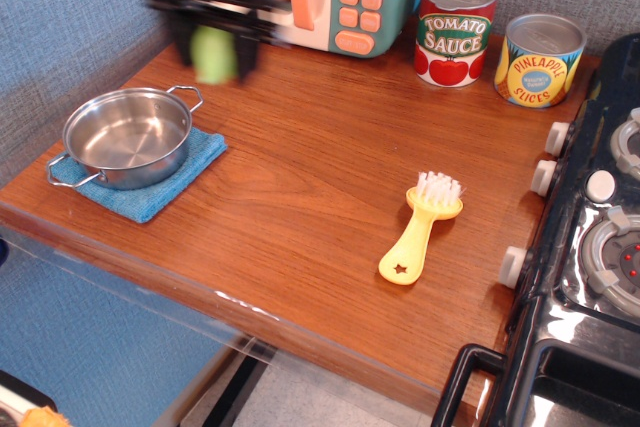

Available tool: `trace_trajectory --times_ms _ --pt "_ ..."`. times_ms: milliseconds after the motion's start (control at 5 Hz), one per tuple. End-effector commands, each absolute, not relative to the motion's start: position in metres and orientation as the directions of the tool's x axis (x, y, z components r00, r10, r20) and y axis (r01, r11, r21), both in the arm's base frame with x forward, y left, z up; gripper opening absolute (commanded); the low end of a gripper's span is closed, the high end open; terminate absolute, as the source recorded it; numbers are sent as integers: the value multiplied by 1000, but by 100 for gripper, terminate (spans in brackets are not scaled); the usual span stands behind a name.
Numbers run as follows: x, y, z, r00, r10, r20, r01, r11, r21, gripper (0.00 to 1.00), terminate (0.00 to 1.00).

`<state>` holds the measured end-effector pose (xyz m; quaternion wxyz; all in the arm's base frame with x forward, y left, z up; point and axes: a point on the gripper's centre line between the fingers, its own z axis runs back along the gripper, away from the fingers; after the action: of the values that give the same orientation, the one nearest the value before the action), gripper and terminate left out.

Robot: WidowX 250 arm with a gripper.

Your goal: Pick up the eggplant from pot put it on the table

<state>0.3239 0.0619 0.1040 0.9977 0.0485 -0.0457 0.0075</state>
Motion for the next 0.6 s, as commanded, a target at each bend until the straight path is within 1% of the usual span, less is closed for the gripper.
trace_trajectory --times_ms 0,200,400 --pt "372 -9 83 989 60 135 -77 988 130 0 0" --pt "395 -20 57 979 139 151 -154 984 93 0 0" --pt "405 -19 38 970 156 188 -175 981 85 0 0"
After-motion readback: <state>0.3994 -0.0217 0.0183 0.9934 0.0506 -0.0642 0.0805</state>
